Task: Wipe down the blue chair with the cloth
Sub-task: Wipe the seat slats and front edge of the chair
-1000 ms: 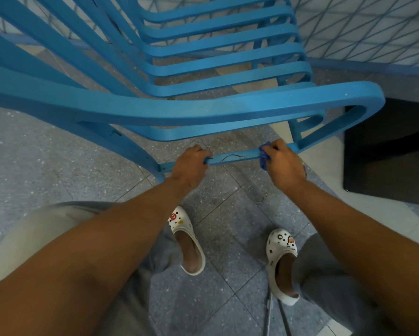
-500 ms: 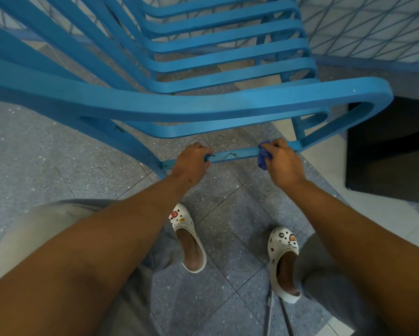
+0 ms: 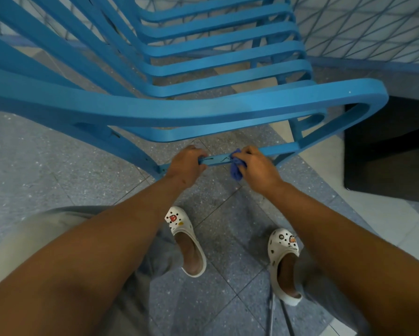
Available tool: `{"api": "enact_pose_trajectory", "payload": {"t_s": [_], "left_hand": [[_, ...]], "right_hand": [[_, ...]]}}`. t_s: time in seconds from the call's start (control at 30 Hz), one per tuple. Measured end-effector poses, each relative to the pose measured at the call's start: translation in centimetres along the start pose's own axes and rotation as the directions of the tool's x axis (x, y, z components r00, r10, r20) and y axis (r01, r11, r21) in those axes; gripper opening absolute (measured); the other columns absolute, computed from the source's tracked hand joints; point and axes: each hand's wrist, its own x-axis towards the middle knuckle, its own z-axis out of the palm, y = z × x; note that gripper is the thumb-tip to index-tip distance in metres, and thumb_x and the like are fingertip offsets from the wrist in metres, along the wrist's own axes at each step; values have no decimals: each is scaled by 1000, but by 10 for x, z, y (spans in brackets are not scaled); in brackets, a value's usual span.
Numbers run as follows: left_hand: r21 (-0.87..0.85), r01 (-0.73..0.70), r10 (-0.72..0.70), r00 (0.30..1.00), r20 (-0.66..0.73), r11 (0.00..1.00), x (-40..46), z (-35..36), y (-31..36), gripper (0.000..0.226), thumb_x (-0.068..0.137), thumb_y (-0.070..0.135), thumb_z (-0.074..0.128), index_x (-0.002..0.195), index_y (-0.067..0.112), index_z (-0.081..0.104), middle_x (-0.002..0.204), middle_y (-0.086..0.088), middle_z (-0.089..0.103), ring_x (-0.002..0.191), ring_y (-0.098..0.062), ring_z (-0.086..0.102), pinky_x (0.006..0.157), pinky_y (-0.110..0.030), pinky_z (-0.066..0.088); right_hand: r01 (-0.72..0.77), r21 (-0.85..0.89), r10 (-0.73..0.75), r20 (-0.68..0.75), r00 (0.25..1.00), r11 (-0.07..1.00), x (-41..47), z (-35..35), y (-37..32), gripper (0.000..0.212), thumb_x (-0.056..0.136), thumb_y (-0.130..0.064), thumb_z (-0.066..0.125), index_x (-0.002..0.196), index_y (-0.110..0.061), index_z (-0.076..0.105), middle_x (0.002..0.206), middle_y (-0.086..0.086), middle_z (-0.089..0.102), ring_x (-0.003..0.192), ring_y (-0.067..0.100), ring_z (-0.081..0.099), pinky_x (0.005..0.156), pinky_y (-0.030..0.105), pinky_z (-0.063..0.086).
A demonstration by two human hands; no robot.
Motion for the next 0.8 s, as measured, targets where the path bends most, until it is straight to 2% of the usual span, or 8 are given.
{"api": "enact_pose_trajectory", "payload": {"t_s": [0.1, 0.2, 0.27, 0.33, 0.4, 0.5, 0.57, 0.8], "left_hand": [[-5, 27, -27, 1000, 4, 1000, -3, 0, -8, 27, 91, 15, 73, 118, 15, 72, 106, -8, 62, 92, -18, 55, 81, -31, 47], [7, 38, -38, 999, 5, 999, -4, -2, -8, 27, 92, 17, 72, 119, 16, 72, 106, -7, 62, 93, -17, 54, 84, -33, 49], [11, 43, -43, 999, 10, 999, -4, -3, -6, 27, 92, 18, 72, 119, 15, 72, 108, -8, 62, 95, -19, 56, 87, -34, 50], [15, 43, -43, 999, 17, 999, -3, -3, -5, 27, 92, 17, 72, 119, 15, 71, 109, -9, 62, 97, -22, 57, 87, -35, 49], [17, 48, -48, 999, 17, 999, -4, -3, -4, 27, 92, 17, 72, 119, 16, 71, 110, -9, 62, 98, -22, 58, 88, -35, 49], [14, 63, -63, 998, 9, 998, -4, -3, -4, 29, 92, 18, 72, 121, 17, 71, 109, -7, 61, 96, -20, 57, 86, -32, 48], [12, 63, -63, 998, 5, 998, -5, -3, -5, 27, 92, 17, 72, 120, 18, 71, 107, -5, 60, 94, -18, 56, 84, -29, 46], [-6, 83, -83, 997, 4, 997, -7, -5, -8, 27, 92, 12, 71, 119, 16, 71, 108, -9, 62, 96, -23, 59, 86, -35, 52]], "right_hand": [[-157, 125, 172, -118, 978, 980, -2, -19, 18, 23, 104, -7, 52, 93, -8, 73, 87, -6, 61, 81, 13, 58, 75, 6, 39], [-307, 127, 331, -260, 907, 943, -1, -12, 19, 25, 104, -12, 52, 116, -3, 72, 107, 1, 55, 86, 16, 56, 80, 11, 35], [-321, 164, 358, -313, 880, 933, 0, 1, 6, 22, 103, -10, 53, 111, -1, 73, 107, 3, 52, 79, 21, 59, 73, 8, 38], [-259, 147, 290, -255, 922, 955, 1, 16, -11, 21, 102, -8, 52, 105, -2, 72, 110, 7, 54, 83, 29, 64, 77, 24, 51], [-190, 84, 201, -149, 968, 978, 0, 26, -20, 23, 103, -12, 52, 114, -5, 70, 117, 12, 54, 94, 28, 63, 86, 41, 54], [-107, 56, 112, -92, 989, 993, 1, 18, -18, 26, 105, -18, 52, 115, -4, 71, 102, 3, 60, 91, 9, 60, 86, 35, 49], [-64, 43, 67, -79, 995, 997, 0, 6, -11, 27, 104, -15, 53, 97, -5, 77, 92, 1, 56, 88, 14, 58, 78, 26, 42], [-319, 75, 327, -207, 922, 945, 3, -20, 24, 34, 105, -16, 51, 85, -11, 78, 108, 12, 58, 89, 27, 62, 83, 32, 49]]}}
